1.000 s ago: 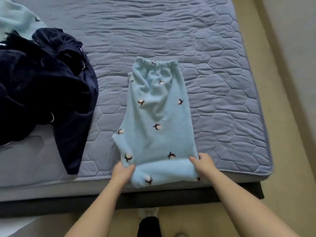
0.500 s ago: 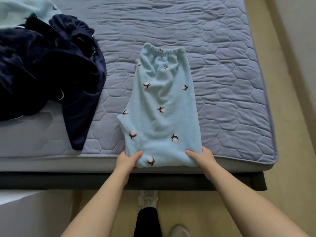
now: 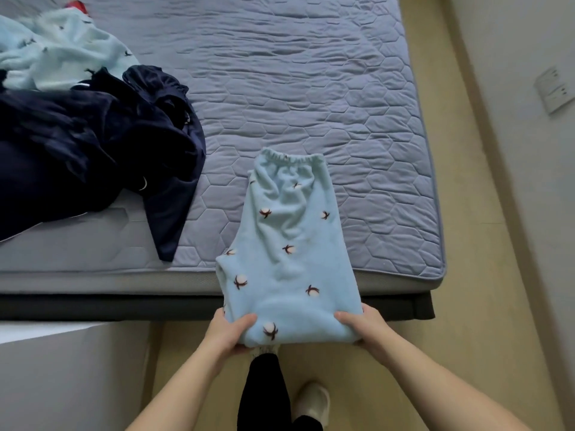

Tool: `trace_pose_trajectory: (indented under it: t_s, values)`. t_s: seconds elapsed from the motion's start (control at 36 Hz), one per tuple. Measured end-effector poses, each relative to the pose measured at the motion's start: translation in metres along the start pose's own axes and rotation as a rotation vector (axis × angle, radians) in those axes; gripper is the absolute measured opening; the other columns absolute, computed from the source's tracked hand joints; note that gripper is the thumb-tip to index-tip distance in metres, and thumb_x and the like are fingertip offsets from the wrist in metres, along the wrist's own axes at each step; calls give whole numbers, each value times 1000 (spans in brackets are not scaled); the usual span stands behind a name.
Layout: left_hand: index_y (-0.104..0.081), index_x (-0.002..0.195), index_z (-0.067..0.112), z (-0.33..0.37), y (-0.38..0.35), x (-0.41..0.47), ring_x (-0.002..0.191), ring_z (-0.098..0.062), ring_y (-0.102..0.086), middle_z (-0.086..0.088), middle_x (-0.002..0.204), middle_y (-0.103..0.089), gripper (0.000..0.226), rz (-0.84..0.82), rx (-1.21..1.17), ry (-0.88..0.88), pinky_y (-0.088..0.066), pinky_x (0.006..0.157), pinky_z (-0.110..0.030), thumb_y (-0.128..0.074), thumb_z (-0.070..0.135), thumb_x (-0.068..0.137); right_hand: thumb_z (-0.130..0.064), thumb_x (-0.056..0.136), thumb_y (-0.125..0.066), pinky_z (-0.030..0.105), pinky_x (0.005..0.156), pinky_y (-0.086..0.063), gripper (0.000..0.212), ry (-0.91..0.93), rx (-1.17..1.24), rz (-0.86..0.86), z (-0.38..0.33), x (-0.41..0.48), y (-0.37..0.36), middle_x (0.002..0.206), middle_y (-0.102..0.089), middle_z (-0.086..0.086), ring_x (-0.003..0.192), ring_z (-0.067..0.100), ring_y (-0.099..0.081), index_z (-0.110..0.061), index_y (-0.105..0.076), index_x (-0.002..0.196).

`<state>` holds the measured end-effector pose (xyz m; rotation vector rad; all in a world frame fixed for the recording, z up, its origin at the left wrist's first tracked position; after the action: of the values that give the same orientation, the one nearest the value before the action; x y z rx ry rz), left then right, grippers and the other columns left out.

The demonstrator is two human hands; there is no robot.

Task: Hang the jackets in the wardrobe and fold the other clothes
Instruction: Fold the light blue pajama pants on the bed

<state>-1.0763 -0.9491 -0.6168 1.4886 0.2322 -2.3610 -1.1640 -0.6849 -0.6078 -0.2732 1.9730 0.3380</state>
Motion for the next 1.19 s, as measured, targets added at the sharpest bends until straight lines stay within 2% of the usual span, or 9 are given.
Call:
trace_pose_trajectory:
  t_s: [0.19, 0.33, 0.44, 0.58, 0.64, 0.72, 0.86, 1.06, 1.19]
  values:
    - [-33, 139, 35, 43, 15, -43, 94, -32, -66, -1, 122, -55, 71, 43, 47, -124, -58, 58, -42, -73, 24, 81, -19, 88, -57, 23, 52, -39, 15, -11, 6, -39, -37, -47, 7, 79, -62, 1, 64, 16, -53, -19, -63, 102]
    - [-48, 121, 29, 116, 1, -38, 60, -28, -69, -10, 100, -63, 34, 52, 78, -168, -56, 52, -37, -61, 34, 89, -34, 93, -51, 25, 52, -42, 15, 25, 150, 99, -113, -42, 11, 80, -57, 5, 63, 19, -53, -20, -55, 90]
    - [-58, 104, 21, 182, -14, -16, 63, -30, -64, -16, 96, -63, 20, 128, 38, -181, -58, 54, -37, -58, 35, 90, -45, 94, -45, 24, 53, -42, 31, 102, 205, 177, -179, -21, 11, 73, -58, 6, 56, 18, -52, -18, -55, 83]
    - [-52, 120, 11, 257, -30, 43, 61, -24, -65, -12, 82, -66, 37, 213, -82, -316, -57, 56, -32, -51, 35, 93, -44, 97, -40, 27, 59, -45, 34, 317, 263, 145, -249, 32, 5, 82, -64, 5, 66, 16, -59, -17, -57, 111]
    - [-41, 136, 16, 269, -38, 67, 86, -27, -66, -10, 98, -66, 46, 258, 29, -449, -55, 71, -36, -50, 31, 94, -36, 99, -43, 32, 71, -46, 42, 425, 170, 162, -261, 56, -1, 106, -63, 6, 87, 17, -60, -22, -41, 138]
    - [-30, 147, 16, 266, -48, 93, 122, -28, -48, -7, 128, -54, 61, 342, 634, -708, -39, 100, -38, -54, 29, 92, -30, 95, -52, 38, 104, -37, 62, 517, -297, 291, -251, 89, -9, 144, -42, 11, 128, 25, -44, -18, -24, 150]
    - [-7, 152, 28, 244, -66, 144, 148, -22, 5, -2, 161, 3, 68, 349, 1410, -873, -5, 117, -46, -43, 39, 95, -40, 95, -43, 46, 116, -12, 68, 634, -1129, 501, -232, 132, -35, 161, -1, 0, 148, 21, -1, -26, -10, 152]
    - [2, 151, 35, 233, -75, 212, 146, -25, 14, 0, 160, 14, 67, 376, 1489, -912, 9, 114, -54, -30, 54, 95, -48, 98, -29, 53, 115, 4, 64, 722, -1241, 472, -233, 199, -61, 159, 17, -6, 147, 19, 16, -35, 3, 152]
    - [-4, 149, 37, 195, -67, 228, 147, -31, 1, -5, 161, -1, 67, 337, 1512, -896, -8, 113, -61, -31, 59, 91, -53, 94, -38, 60, 113, -1, 72, 735, -1239, 468, -181, 223, -64, 156, 16, -5, 148, 25, 8, -35, 4, 150]
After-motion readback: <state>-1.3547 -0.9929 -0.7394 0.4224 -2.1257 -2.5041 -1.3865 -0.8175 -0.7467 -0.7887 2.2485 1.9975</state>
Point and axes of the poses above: each hand's wrist, its own x-axis towards the middle knuckle, its own y-axis out of the back of the hand, z = x × y, the point moved 3 cm from there along x, towards the middle knuckle
